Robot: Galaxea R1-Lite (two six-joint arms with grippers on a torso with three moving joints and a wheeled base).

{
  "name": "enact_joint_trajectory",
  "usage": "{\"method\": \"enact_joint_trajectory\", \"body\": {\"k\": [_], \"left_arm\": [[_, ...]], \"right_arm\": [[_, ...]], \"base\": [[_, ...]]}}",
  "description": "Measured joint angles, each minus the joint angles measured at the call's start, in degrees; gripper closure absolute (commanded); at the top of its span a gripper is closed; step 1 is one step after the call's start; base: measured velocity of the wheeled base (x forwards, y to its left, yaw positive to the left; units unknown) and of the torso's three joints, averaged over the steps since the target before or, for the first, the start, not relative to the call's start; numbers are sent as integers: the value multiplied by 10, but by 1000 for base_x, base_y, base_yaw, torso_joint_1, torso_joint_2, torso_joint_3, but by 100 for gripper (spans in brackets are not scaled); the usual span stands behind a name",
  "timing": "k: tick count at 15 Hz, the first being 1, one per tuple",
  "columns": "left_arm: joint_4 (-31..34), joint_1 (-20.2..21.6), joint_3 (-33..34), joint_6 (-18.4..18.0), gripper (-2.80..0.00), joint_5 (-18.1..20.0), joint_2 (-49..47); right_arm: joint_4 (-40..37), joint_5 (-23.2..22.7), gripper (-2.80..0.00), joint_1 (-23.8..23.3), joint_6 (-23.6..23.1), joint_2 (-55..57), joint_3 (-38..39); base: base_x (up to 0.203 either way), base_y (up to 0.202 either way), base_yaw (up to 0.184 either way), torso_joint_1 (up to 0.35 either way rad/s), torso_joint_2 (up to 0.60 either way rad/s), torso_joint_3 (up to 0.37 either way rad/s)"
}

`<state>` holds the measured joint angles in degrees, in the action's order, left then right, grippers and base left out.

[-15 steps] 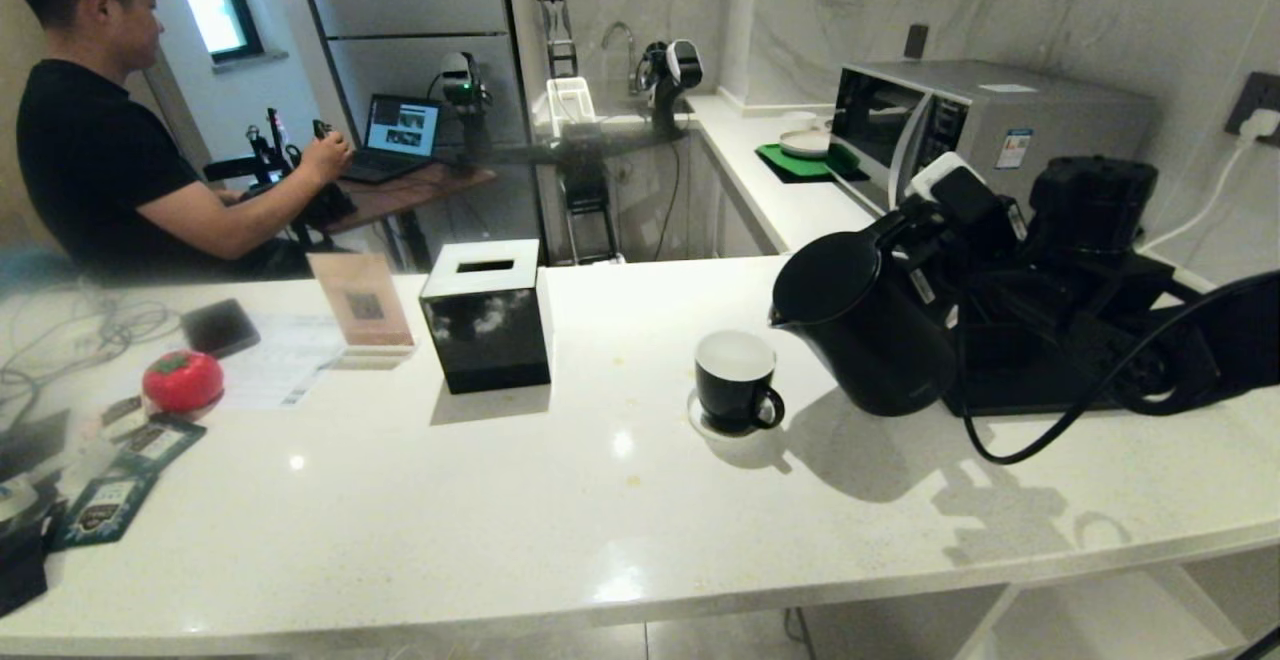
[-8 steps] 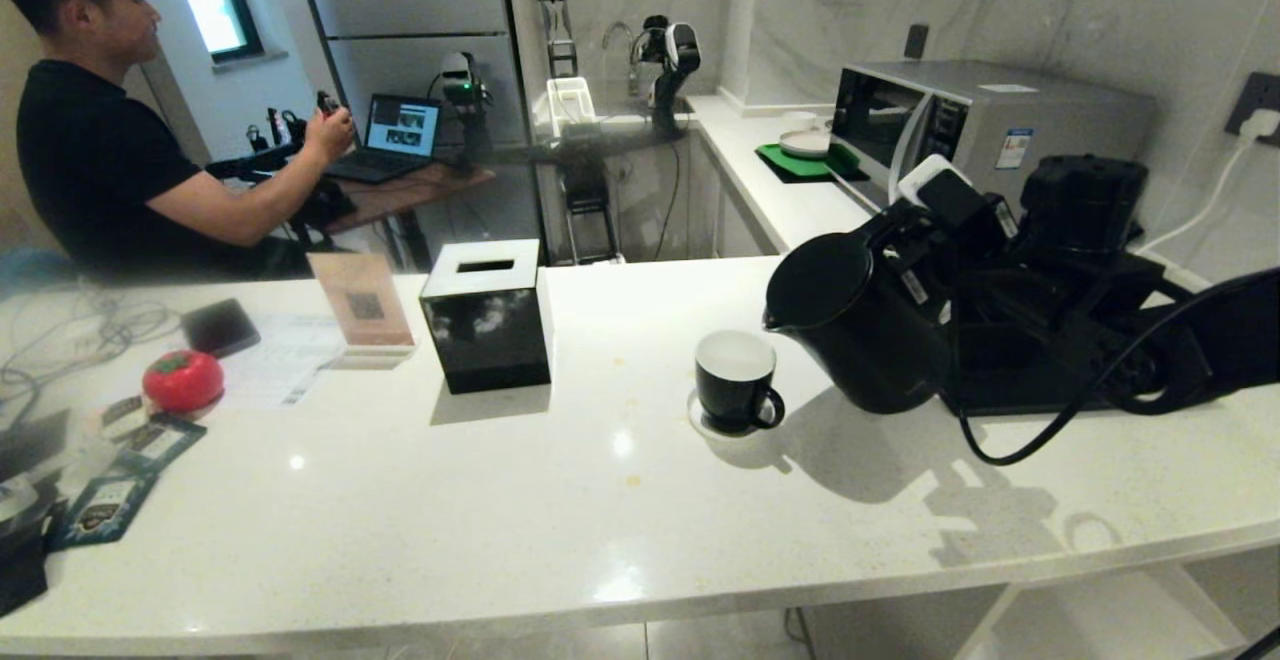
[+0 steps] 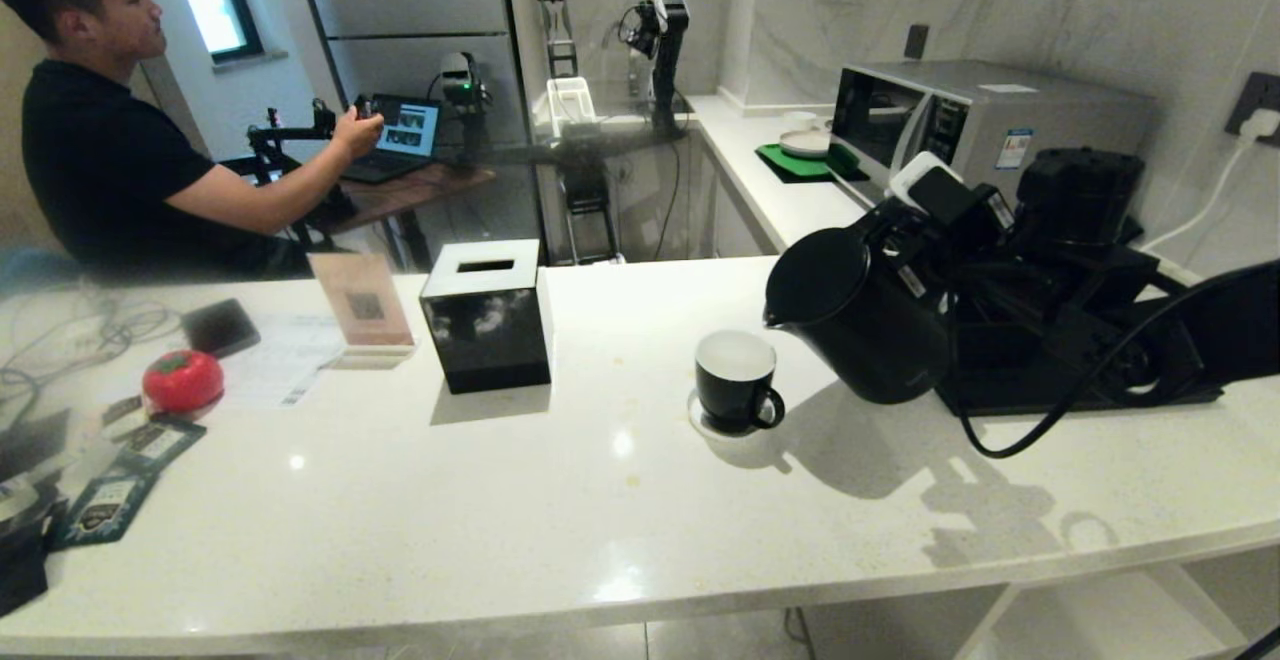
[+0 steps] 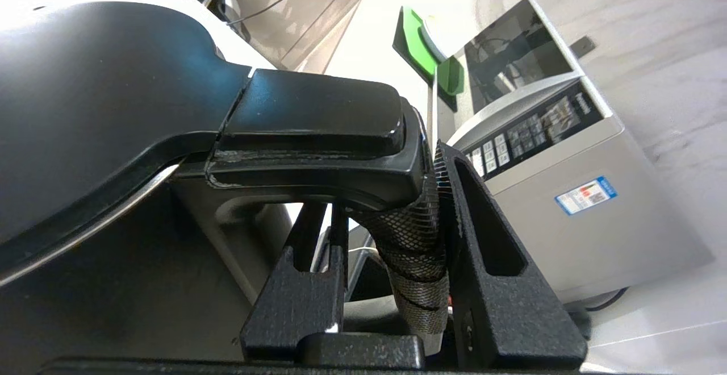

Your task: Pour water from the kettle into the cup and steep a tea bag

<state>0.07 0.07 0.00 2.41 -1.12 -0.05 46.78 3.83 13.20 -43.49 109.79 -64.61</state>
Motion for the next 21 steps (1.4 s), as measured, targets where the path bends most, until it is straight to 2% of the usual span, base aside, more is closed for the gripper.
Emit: {"method": "enact_joint_trajectory", "body": {"k": [11, 21], "left_arm": [[0, 0, 0, 0, 0, 0, 0], [0, 0, 0, 0, 0, 0, 0]], "right_arm": [[5, -2, 0, 10, -57, 3, -20], [7, -30, 0, 14, -79, 2, -15]], "base": [[0, 0, 0, 0, 0, 0], [0, 0, 0, 0, 0, 0]]}}
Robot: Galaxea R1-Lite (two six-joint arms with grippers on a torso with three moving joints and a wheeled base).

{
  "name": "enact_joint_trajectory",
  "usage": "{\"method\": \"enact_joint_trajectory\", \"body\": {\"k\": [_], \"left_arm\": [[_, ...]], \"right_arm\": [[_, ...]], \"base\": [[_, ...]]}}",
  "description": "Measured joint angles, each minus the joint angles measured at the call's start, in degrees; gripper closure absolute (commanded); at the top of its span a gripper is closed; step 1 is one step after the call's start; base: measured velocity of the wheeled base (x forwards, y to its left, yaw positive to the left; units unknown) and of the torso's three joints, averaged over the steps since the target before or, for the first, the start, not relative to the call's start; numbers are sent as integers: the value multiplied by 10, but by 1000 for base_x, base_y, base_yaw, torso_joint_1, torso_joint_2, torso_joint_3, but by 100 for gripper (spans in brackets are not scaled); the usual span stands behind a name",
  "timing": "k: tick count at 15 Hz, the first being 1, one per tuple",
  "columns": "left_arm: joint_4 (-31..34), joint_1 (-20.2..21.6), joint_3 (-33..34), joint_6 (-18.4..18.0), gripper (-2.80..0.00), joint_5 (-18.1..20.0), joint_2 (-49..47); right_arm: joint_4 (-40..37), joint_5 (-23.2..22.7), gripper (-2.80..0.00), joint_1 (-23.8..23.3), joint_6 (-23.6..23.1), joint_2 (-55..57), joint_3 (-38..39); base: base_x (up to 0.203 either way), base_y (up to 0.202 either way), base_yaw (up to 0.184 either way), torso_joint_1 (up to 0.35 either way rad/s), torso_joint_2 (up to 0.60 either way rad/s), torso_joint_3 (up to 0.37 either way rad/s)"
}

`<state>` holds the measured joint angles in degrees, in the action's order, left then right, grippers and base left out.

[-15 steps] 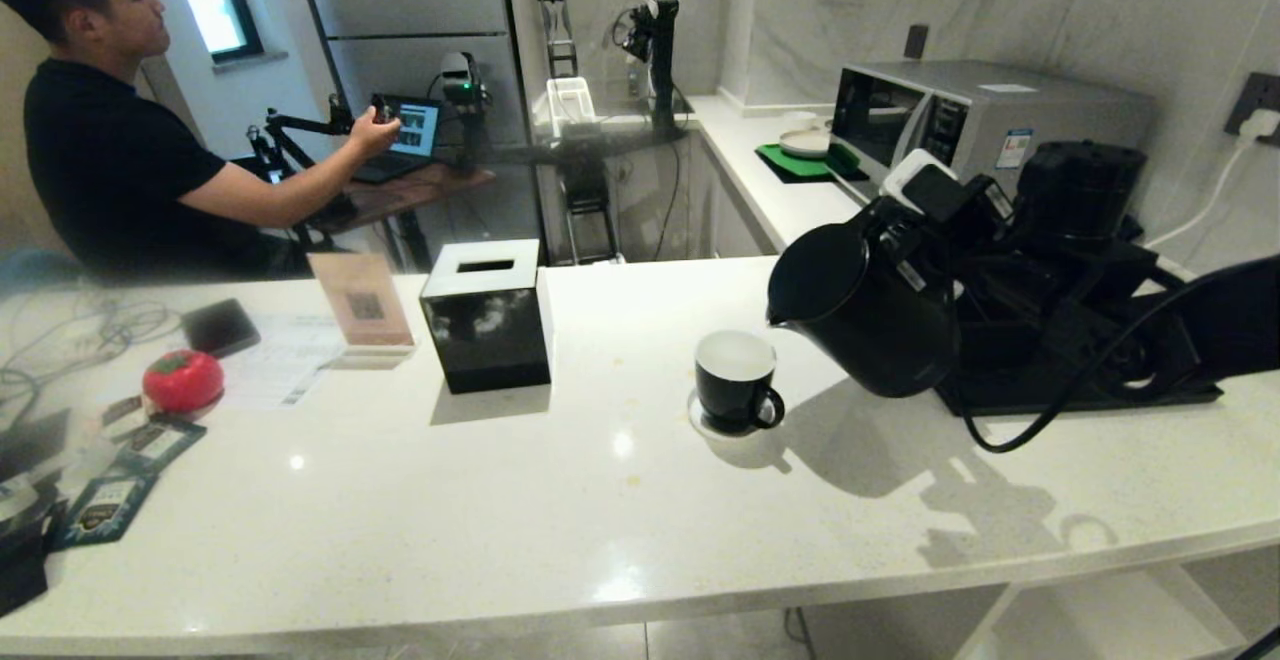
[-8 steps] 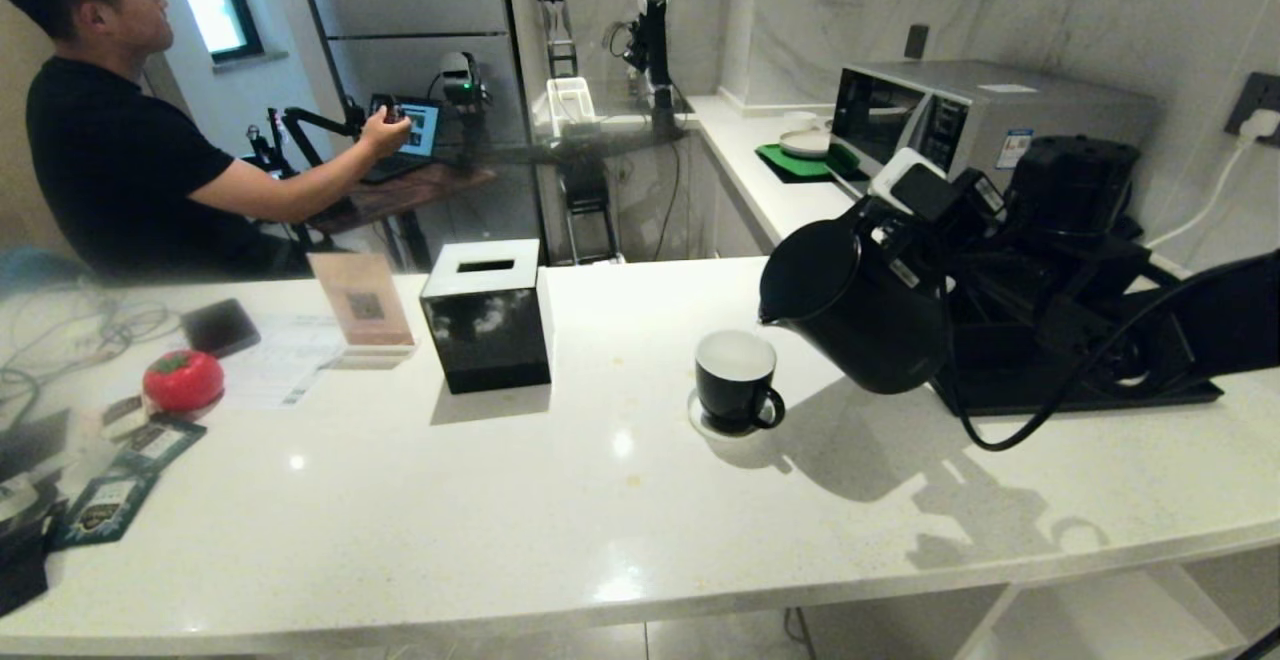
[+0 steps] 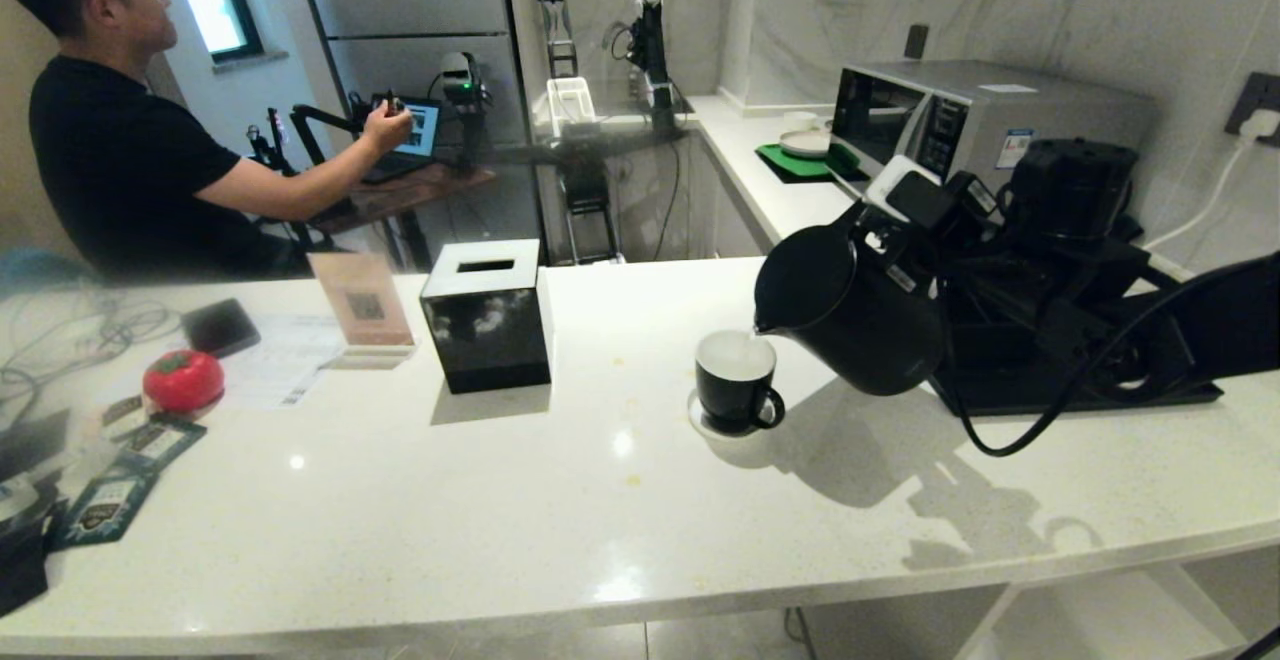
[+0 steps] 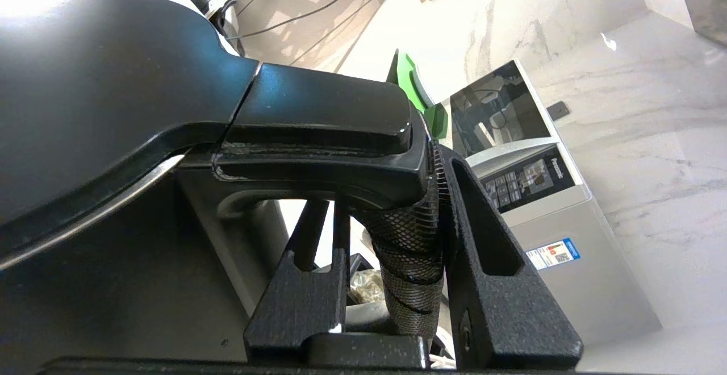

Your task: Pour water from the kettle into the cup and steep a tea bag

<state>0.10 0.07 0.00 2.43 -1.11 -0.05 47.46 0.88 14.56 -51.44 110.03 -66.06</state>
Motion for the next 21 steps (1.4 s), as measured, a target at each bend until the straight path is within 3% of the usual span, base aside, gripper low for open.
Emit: {"method": "enact_joint_trajectory", "body": {"k": [21], "left_arm": [[0, 0, 0, 0, 0, 0, 0]], "right_arm": [[29, -5, 0, 2, -2, -4, 20]], "base": [[0, 0, 0, 0, 0, 0]]}}
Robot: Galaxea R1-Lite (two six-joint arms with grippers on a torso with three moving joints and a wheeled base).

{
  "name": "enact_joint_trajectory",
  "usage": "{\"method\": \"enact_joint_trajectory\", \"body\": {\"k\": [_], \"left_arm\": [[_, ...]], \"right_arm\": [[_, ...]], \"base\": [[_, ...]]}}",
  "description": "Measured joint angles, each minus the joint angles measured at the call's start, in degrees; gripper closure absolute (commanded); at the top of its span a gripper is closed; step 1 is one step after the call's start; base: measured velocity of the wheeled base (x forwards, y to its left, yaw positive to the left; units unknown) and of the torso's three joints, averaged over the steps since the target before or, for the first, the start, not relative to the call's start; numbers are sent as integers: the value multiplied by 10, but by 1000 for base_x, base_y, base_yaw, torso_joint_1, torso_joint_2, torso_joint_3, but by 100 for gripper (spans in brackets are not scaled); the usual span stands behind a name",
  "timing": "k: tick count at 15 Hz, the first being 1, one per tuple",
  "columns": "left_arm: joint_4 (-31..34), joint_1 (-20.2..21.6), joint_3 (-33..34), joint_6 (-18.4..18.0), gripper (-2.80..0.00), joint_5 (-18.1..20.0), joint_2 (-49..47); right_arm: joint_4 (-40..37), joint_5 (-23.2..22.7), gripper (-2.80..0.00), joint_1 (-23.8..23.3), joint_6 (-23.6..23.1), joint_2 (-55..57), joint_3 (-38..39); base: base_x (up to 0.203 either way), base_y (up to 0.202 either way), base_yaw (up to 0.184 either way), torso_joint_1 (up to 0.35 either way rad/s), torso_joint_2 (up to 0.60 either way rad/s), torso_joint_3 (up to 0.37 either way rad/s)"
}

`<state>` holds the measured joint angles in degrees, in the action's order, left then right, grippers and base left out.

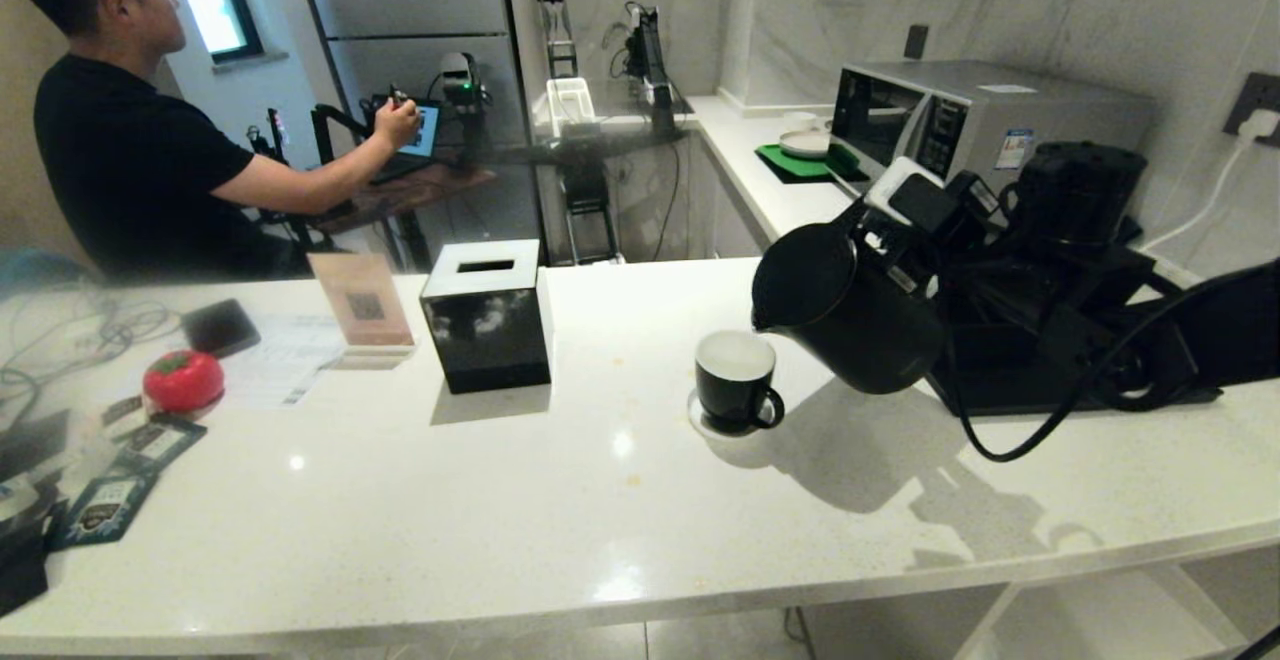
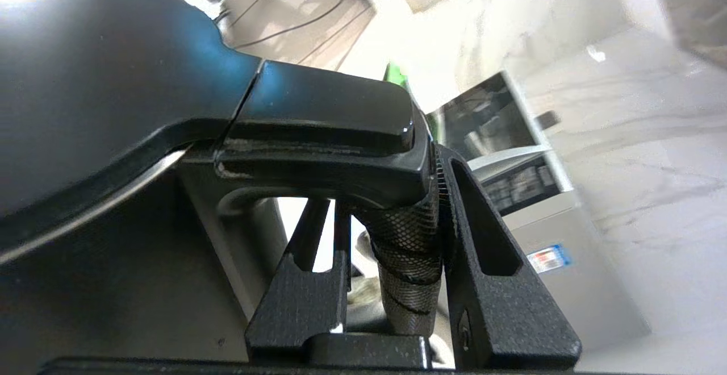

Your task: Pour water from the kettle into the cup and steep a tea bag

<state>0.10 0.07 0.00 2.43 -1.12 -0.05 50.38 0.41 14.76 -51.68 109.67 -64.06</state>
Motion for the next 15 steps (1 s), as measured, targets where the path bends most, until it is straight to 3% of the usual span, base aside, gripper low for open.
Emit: {"method": "enact_joint_trajectory", "body": {"k": [15], "left_arm": [[0, 0, 0, 0, 0, 0, 0]], "right_arm": [[14, -10, 0, 3, -7, -2, 8]], "base": [[0, 0, 0, 0, 0, 0]]}}
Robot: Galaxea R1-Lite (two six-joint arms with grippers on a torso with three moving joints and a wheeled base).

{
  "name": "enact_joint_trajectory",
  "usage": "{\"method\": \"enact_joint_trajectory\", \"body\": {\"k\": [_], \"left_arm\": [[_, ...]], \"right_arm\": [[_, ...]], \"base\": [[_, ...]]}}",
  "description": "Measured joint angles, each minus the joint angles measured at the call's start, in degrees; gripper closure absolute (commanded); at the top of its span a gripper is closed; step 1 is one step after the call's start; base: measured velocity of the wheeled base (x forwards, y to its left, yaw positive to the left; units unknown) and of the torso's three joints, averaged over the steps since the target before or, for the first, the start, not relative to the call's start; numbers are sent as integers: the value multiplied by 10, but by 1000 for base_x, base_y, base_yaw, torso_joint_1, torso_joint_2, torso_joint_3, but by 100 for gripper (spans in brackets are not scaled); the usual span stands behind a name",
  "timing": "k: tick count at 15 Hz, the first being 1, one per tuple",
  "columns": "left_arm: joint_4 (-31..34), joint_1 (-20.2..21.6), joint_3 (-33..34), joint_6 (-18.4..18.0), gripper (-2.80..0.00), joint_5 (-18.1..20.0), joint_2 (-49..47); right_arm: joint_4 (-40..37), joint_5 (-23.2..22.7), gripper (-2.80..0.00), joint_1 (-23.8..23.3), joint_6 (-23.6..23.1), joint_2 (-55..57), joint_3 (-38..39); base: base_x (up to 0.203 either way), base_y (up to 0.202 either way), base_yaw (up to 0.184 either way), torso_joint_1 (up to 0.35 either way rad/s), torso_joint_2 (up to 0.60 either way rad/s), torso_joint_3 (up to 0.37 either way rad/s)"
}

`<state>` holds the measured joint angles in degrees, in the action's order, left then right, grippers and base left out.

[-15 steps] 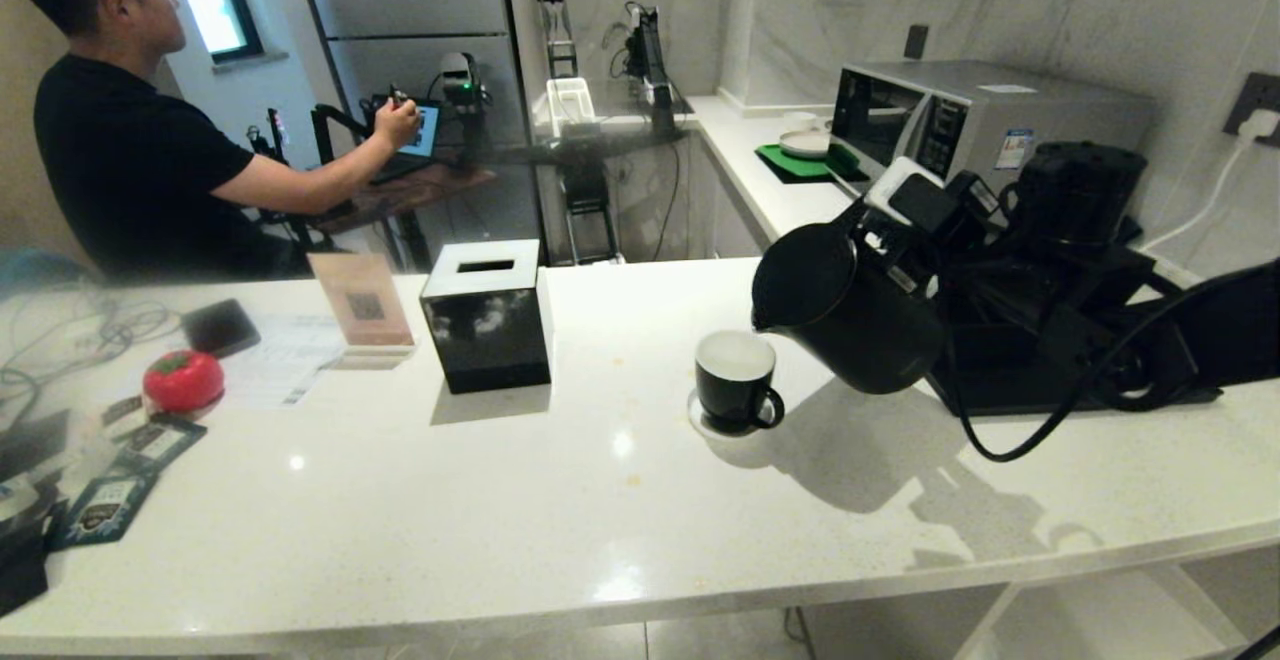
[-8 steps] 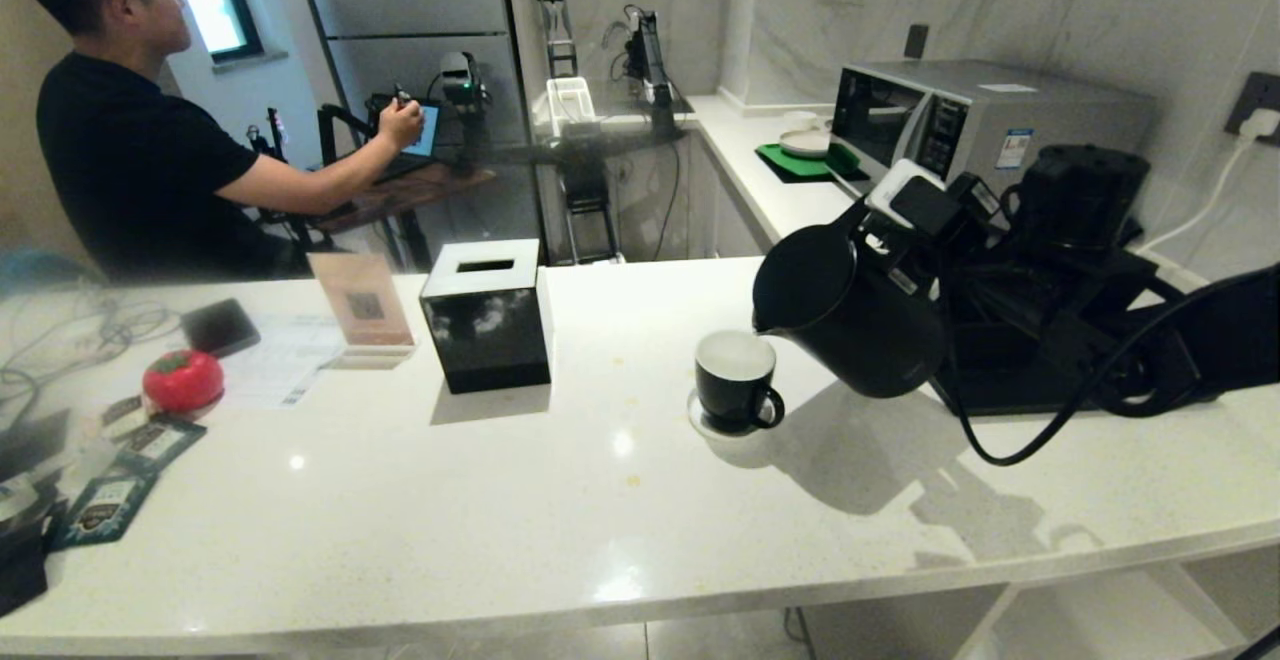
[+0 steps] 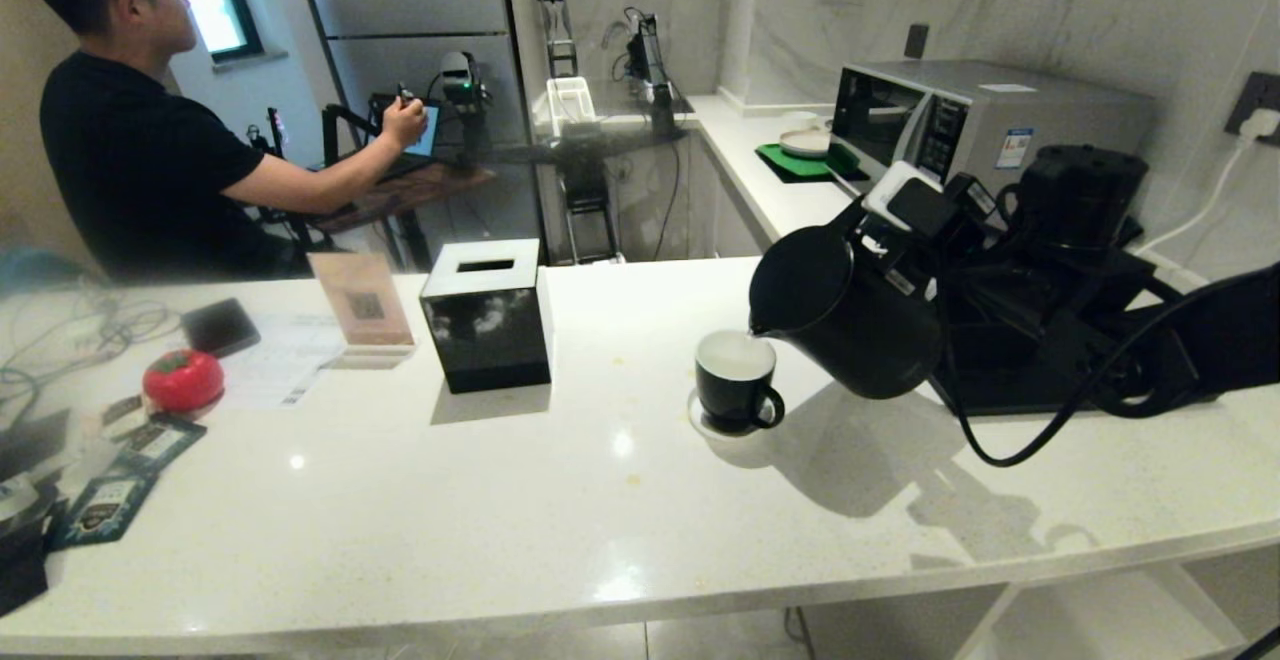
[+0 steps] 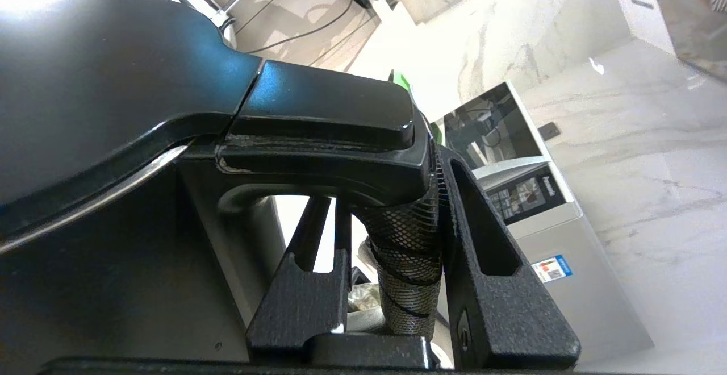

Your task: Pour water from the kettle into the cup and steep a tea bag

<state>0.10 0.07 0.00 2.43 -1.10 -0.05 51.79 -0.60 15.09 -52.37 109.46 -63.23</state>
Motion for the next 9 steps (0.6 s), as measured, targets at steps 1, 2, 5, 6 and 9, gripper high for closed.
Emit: {"method": "enact_joint_trajectory", "body": {"k": [1, 2, 5, 6, 9], "left_arm": [[0, 0, 0, 0, 0, 0, 0], [0, 0, 0, 0, 0, 0, 0], [0, 0, 0, 0, 0, 0, 0], [0, 0, 0, 0, 0, 0, 0], [0, 0, 0, 0, 0, 0, 0]], "right_arm": [[0, 0, 0, 0, 0, 0, -1], [0, 0, 0, 0, -1, 0, -1], [0, 0, 0, 1, 0, 0, -1], [0, 0, 0, 3, 0, 0, -1], [0, 0, 0, 8, -1, 0, -1]], "base": [[0, 0, 0, 0, 0, 0], [0, 0, 0, 0, 0, 0], [0, 0, 0, 0, 0, 0], [0, 0, 0, 0, 0, 0], [0, 0, 0, 0, 0, 0]]}}
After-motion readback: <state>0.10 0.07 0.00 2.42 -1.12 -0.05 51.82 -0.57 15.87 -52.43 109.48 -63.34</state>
